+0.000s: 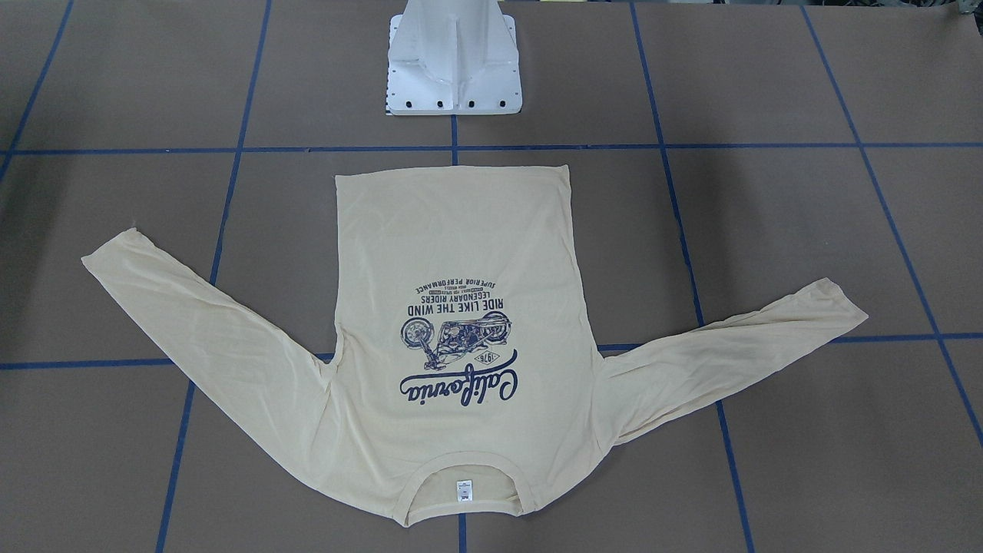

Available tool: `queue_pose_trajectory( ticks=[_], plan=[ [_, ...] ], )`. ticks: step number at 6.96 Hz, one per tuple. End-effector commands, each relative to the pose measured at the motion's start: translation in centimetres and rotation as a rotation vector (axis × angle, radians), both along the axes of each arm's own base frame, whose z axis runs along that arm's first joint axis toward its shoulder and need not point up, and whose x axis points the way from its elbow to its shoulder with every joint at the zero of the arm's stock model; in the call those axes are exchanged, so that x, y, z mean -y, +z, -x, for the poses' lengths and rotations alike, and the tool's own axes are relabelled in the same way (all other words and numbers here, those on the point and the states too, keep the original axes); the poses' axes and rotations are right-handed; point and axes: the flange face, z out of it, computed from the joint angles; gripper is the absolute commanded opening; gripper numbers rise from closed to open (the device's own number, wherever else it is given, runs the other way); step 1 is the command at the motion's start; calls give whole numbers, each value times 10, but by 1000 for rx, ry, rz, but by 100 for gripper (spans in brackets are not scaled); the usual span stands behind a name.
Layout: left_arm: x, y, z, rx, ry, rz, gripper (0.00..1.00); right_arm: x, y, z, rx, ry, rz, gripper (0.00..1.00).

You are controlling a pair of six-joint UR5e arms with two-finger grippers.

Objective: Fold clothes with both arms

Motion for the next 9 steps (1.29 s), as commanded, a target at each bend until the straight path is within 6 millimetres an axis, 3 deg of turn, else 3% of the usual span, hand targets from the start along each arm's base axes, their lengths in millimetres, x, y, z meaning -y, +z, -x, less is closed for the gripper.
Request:
queue_pose_trajectory(
  ticks=[1, 2, 3, 5, 7, 9],
  plan=[
    [0, -2, -1, -2, 2, -4, 100, -10, 5, 2, 11, -5, 7, 100],
    [0, -3, -1, -2, 2, -5, 100, -13, -5, 3, 8, -3, -8, 100],
    [0, -6, -1, -3, 2, -13, 100, -19, 4, 3, 12, -1, 13, 100],
    [-2, -10, 0, -4, 1, -20, 100, -22, -4, 7, 52, -5, -59, 100],
    [-2, -10, -1, -3, 4, -19, 100, -28, -5, 18, 154, 9, -17, 100],
    [-2, -10, -1, -3, 4, -19, 100, -1, -29, 88, 137, 20, 97, 99]
  ],
)
